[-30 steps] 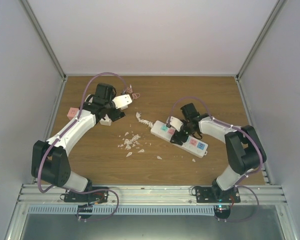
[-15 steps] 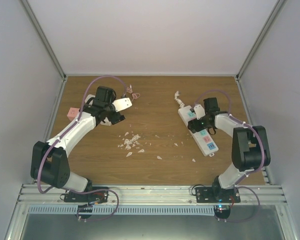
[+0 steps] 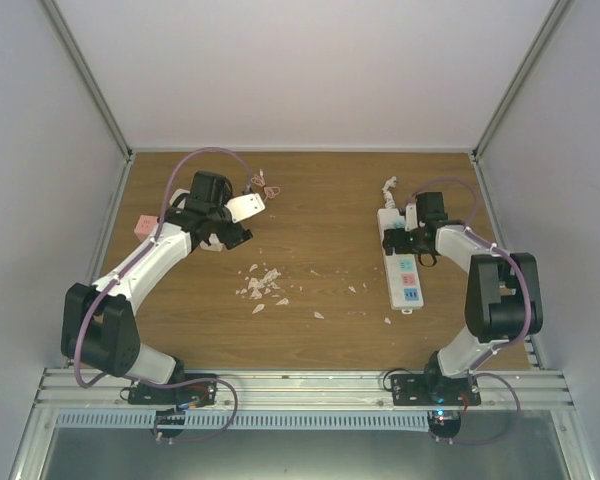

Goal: Pull the plug off the socket

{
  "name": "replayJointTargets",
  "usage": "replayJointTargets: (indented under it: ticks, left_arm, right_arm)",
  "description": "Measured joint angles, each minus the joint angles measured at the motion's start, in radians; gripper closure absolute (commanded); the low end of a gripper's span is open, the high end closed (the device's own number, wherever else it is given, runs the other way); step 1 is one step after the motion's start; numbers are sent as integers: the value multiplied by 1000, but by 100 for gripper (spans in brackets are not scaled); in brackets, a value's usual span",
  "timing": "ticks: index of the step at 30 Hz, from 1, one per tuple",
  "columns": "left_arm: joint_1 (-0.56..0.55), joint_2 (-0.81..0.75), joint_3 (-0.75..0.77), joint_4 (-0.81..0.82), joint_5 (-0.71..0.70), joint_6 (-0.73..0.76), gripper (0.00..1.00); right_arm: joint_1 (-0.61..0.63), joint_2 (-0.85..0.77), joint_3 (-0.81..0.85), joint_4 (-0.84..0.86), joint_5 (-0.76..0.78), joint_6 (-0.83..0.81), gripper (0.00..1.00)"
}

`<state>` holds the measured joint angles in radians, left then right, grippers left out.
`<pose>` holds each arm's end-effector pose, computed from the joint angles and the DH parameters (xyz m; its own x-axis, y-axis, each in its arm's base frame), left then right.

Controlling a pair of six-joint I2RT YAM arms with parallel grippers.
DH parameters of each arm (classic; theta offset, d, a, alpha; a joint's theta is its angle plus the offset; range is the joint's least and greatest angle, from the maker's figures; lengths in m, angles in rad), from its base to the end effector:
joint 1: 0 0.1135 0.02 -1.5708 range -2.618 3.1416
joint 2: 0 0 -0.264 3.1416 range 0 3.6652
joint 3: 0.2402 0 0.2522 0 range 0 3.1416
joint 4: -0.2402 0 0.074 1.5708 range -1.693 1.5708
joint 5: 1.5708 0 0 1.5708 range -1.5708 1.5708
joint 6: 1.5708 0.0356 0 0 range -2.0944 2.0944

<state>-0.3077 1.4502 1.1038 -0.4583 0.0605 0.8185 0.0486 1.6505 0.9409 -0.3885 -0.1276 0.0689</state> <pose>0.2995 -0.0974 0.2699 -0.2194 0.8344 -0.5056 0.7353 0.4820 0.4764 0.3151 0.0199 0.1653 -0.8945 0.0249 -0.4464 -0.0446 0.9885 0.1444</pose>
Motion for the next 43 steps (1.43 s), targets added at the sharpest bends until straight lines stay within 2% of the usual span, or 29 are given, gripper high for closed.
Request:
replayJointTargets:
  ticks: [6,12,18,24,29,33,39,43]
  left_arm:
    - [1,2,67,-51,92,-69,1]
    - [23,23,177,-109,250,-162,1]
    - [102,20,262,-124,394,-276,1]
    - [218,6,267,-91,487,-415,1]
    - [334,-29,200,-48,543,-487,1]
    - [402,-72,95,-29,547,-504,1]
    - [409,-111,-38,0,528,-516,1]
    - [409,-112,-69,7,514,-521,1]
  right_arm:
    - [-5,-53,42,9,-1,16,0]
    - [-6,-116,115,24,-13,-12,0]
    - [-14,-180,190,19,-97,-90,0]
    - [-30,-289,231,19,-214,-166,0]
    - [-119,-375,208,58,-336,-180,0]
    - [-171,-424,122,116,-401,-180,0]
    - [-222,-425,-56,192,-459,-166,0]
    - [-222,-408,-109,230,-475,-157,0]
